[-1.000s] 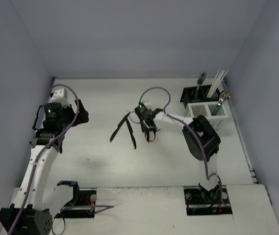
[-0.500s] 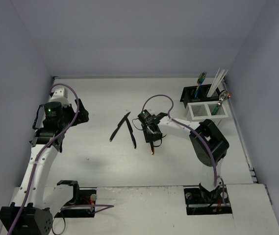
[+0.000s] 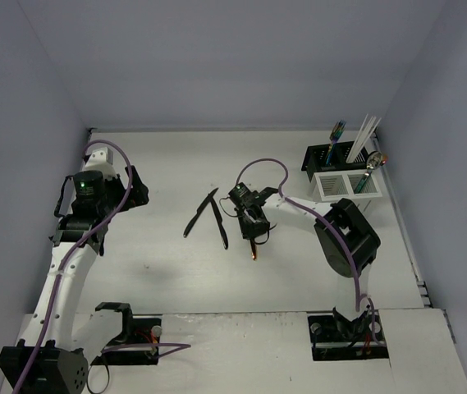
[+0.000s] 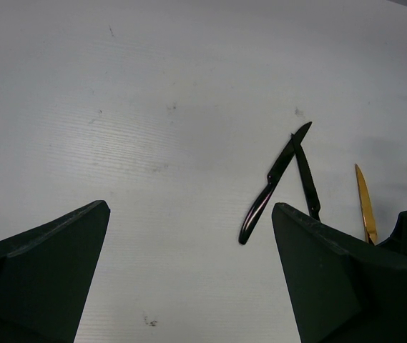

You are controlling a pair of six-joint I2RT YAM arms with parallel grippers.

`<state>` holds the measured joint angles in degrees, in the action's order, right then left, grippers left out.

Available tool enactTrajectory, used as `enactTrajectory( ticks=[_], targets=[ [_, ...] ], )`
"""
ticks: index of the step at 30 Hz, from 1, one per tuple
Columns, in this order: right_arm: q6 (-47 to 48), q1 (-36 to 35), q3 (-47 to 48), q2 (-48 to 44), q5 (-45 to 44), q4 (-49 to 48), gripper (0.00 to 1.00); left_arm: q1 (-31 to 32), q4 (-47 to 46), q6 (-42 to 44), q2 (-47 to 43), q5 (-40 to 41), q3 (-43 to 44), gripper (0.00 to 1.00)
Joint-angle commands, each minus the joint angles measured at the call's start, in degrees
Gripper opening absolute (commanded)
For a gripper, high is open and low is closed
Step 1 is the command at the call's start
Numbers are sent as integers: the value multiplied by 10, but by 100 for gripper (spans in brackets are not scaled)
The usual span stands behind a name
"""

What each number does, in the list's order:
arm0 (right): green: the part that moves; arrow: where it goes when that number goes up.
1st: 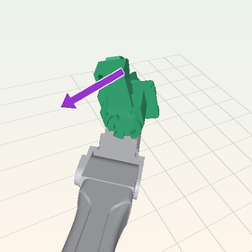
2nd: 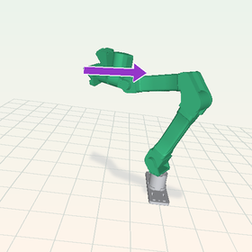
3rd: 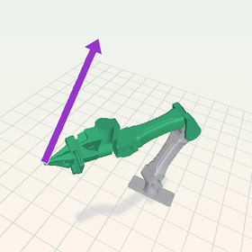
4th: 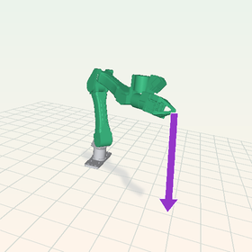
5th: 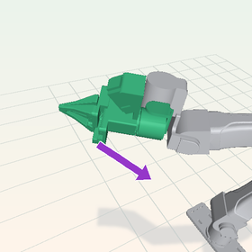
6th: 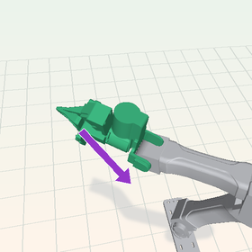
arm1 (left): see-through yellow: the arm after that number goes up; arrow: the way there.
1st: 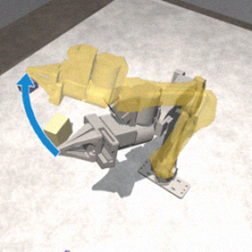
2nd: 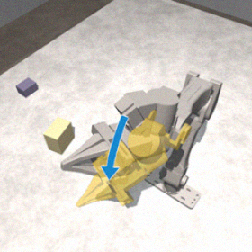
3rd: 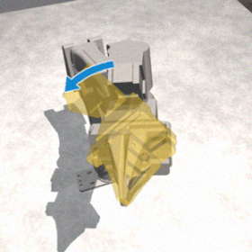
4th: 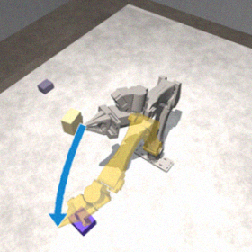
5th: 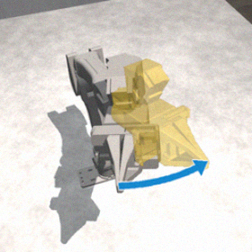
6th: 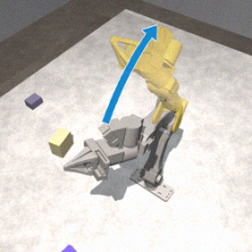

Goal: Sort the eating utensils into containers

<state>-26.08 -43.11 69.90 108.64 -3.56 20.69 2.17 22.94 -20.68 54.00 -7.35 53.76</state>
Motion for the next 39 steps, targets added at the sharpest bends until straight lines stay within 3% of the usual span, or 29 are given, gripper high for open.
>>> enactTrajectory(
  ticks=[1, 8, 19, 32, 37, 39],
  targets=[
    [-17, -2, -3, 36, -10, 28, 24, -3, -25, -9, 1, -5, 20, 97],
    [-17, -2, 10, 55, -22, 30, 27, -3, -25, -9, 1, -6, 20, 97],
    [-4, -2, 24, 66, -41, 29, 0, -3, -25, -10, 1, -8, 20, 97],
    [80, -11, 88, -135, -232, 0, 0, -4, -25, -10, -2, -6, 19, 97],
    [121, 24, 44, -242, -274, -79, 0, -4, -26, -10, -3, -5, 18, 97],
    [139, 71, 1, -299, -273, -151, 0, -4, -26, -11, -3, -6, 19, 97]
  ],
)
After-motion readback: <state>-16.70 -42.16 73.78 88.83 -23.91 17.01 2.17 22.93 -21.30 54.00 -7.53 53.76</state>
